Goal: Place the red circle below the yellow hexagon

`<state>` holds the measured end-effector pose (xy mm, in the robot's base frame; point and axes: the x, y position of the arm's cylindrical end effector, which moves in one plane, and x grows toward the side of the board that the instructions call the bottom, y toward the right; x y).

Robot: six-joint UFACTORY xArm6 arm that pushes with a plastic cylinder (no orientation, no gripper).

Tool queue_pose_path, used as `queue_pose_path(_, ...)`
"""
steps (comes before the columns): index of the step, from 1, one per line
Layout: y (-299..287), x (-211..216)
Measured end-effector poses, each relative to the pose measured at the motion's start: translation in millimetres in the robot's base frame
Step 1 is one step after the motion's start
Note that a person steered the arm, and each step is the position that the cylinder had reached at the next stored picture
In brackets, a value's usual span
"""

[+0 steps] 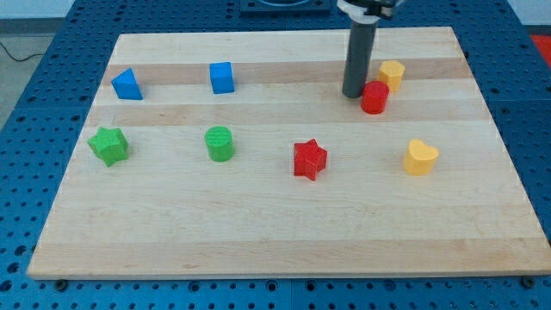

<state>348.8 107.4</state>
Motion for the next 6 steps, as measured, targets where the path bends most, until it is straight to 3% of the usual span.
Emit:
queue_pose_path(2,-46,4)
queue_pose_path(3,-36,27)
queue_pose_path(5,21,29)
queue_pose_path(6,21,30)
